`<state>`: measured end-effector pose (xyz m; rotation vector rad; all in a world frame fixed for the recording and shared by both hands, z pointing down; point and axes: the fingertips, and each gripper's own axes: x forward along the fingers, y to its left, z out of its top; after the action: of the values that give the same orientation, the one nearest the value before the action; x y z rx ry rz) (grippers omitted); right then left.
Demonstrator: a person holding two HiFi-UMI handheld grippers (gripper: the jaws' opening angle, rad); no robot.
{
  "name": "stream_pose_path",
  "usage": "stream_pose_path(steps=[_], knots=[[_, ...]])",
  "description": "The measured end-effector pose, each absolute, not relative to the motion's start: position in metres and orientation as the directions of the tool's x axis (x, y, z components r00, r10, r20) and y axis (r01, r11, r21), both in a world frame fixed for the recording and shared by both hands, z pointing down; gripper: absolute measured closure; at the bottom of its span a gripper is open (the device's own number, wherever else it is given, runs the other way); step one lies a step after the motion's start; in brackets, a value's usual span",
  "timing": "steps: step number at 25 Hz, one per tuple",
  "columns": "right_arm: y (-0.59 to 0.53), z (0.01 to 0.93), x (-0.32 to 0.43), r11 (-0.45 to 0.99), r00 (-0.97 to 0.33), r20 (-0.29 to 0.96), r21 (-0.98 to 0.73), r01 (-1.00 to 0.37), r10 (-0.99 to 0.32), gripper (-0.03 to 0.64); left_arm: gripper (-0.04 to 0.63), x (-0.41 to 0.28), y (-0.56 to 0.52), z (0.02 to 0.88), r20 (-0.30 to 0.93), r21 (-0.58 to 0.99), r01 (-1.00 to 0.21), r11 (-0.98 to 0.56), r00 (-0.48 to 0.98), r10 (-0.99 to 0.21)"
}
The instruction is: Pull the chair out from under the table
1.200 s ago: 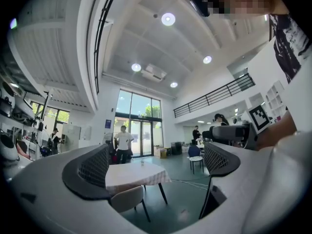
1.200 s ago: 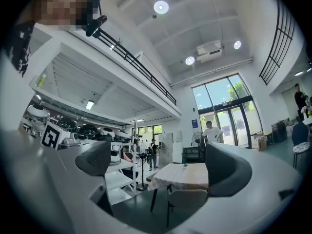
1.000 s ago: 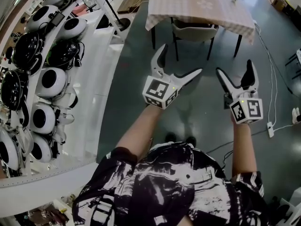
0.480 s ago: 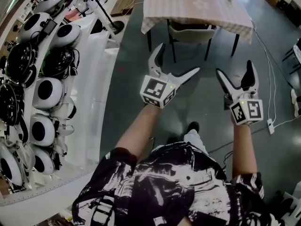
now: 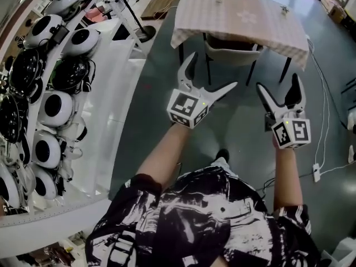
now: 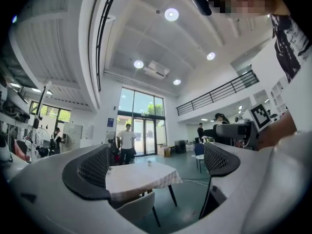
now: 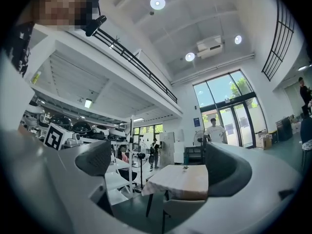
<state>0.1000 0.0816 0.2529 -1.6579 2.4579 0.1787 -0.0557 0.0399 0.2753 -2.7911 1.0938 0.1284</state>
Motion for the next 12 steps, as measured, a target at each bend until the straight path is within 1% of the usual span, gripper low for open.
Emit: stream_pose_path(steps=[6,12], knots=[[0.023,0.252,0.135,0.421,-0.416,-0.206,0.019,-0.907,-0.886,0.041,0.025,-0.017,-0.01,0.272,-0.144,-0.098,-0.707,-0.7,0.706,-0.693],[-0.024,0.259,0.153,0.438,-0.432,-0.186,0.013,-0.899,-0.882,0.041,0.025,0.005,-0.052,0.279,-0.129,-0.087,-0.711,-0.697,0.702,-0.7]])
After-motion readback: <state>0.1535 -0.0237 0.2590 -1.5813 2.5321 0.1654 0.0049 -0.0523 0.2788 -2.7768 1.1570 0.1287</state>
